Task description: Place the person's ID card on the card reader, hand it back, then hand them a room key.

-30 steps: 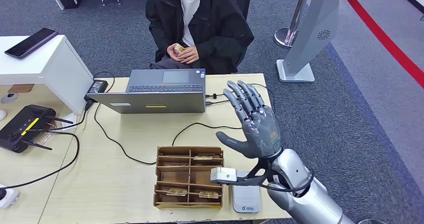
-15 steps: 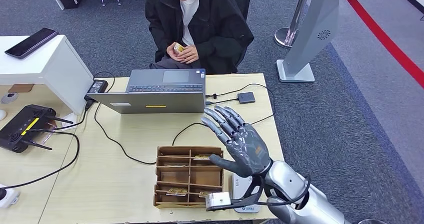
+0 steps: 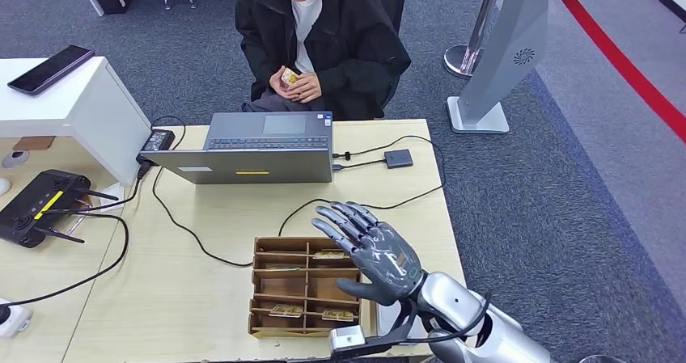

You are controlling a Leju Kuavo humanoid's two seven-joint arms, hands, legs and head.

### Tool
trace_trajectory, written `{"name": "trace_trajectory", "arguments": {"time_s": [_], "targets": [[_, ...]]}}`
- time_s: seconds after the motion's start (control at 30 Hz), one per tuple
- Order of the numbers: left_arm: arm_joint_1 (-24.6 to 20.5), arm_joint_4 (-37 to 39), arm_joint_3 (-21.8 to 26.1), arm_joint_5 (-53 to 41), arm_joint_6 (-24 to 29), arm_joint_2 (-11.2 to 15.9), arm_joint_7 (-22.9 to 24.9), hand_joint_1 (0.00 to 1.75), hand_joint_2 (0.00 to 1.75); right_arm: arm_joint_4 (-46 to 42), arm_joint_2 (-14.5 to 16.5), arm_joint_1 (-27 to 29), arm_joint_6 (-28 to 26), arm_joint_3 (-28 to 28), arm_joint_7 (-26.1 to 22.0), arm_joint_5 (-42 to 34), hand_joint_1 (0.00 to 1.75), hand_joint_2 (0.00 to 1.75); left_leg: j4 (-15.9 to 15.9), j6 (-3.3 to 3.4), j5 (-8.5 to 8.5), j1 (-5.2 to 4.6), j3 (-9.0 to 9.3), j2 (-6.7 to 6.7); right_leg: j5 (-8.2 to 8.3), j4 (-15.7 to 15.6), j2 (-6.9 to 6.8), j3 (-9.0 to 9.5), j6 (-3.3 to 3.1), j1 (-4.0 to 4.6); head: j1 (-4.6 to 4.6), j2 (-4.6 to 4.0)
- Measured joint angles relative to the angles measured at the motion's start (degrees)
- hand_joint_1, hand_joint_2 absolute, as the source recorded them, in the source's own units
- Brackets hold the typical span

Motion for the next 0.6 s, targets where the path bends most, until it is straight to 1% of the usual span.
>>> {"name": "trace_trajectory", "arguments": {"time_s": [0.23, 0.6], "targets": [[0.0, 0.0, 0.0, 0.2, 0.2, 0.0, 0.2, 0.00, 0.00, 1.9, 0.2, 0.0, 0.7, 0.9, 0.8, -0.7, 0.00, 1.75, 0.0, 0.00, 0.00, 0.00, 0.00, 0.00, 0.00, 0.0, 0.00, 0.00, 0.00, 0.00, -0.01, 0.00], [0.0, 0.0, 0.0, 0.2, 0.2, 0.0, 0.2, 0.00, 0.00, 5.0, 1.4, 0.0, 1.5, 1.3, 1.6, -1.4, 0.00, 1.75, 0.0, 0.00, 0.00, 0.00, -0.01, 0.00, 0.00, 0.0, -0.01, 0.00, 0.00, 0.00, -0.01, 0.00]]}}
